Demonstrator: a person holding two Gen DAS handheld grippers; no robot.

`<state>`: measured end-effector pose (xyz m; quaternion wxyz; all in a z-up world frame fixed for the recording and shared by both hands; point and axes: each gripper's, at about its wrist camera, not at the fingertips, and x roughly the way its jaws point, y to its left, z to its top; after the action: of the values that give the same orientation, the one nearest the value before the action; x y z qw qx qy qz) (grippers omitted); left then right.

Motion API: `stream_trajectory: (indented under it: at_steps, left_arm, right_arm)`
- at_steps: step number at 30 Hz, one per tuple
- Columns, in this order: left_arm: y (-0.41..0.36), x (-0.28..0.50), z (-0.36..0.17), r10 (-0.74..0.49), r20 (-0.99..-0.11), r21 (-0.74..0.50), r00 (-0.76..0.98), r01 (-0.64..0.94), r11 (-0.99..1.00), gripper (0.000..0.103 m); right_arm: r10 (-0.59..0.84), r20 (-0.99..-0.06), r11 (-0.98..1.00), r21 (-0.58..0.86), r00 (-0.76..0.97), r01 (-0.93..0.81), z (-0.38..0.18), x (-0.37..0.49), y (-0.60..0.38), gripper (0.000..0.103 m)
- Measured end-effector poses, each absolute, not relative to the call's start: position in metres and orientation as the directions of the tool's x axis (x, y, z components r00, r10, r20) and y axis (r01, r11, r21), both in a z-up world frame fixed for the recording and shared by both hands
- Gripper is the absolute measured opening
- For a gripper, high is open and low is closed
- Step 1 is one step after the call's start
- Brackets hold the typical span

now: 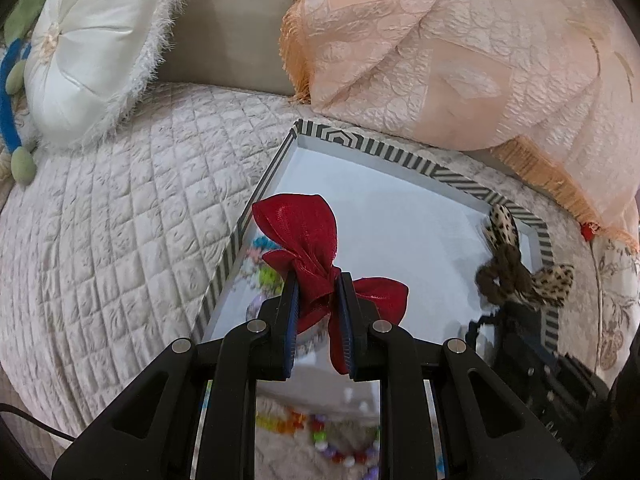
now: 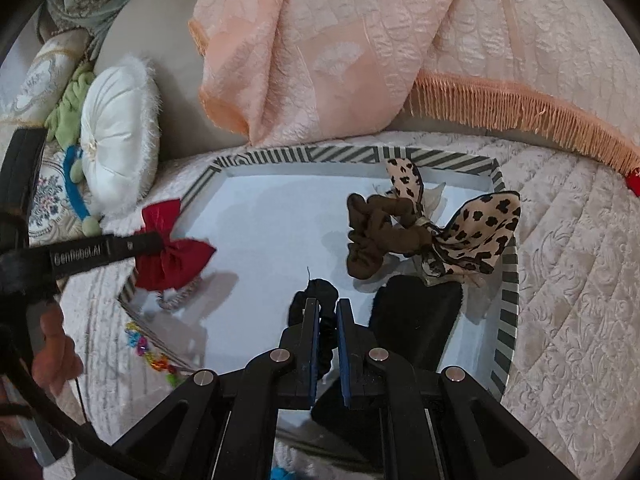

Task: Organize jewelry
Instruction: 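Carry red bow and black scrunchie into the striped tray and open both tools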

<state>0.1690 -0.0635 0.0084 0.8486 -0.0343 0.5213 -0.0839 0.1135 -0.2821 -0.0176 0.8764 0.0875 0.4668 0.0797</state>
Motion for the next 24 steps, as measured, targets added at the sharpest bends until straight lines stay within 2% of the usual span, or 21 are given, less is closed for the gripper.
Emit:
stream_trajectory:
  at_steps: [8, 19, 21, 23, 24]
  left_arm:
    - [-0.065, 0.201, -0.007, -0.185, -0.884, -0.161, 0.429, 0.091, 0.983, 0.017]
    - [-0.057, 0.219, -0.027, -0.128, -0.9, -0.122, 0.418, 0.042, 0.992, 0.018]
    - [-0.055, 0.22, -0.028, -0.123, -0.9, -0.118, 0.419, 0.038, 0.992, 0.025]
    - [-0.054, 0.22, -0.029, -0.122, -0.901, -0.117, 0.416, 0.038, 0.992, 0.04]
    - [-0.052, 0.22, -0.029, -0.128, -0.901, -0.124, 0.414, 0.035, 0.992, 0.041]
  right_arm:
    - [0.194, -0.817, 0.979, 0.194, 0.543, -0.058, -0.029, 0.125, -0.281, 0.008]
    - [0.175, -0.834, 0.984, 0.158, 0.524, -0.077, -0.031, 0.129, -0.274, 0.009]
    - [0.184, -0.825, 0.983, 0.169, 0.534, -0.077, -0.026, 0.128, -0.274, 0.015]
    - [0.192, -0.819, 0.981, 0.177, 0.54, -0.079, -0.021, 0.125, -0.274, 0.028]
    - [0.199, -0.814, 0.979, 0.186, 0.546, -0.079, -0.018, 0.123, -0.275, 0.028]
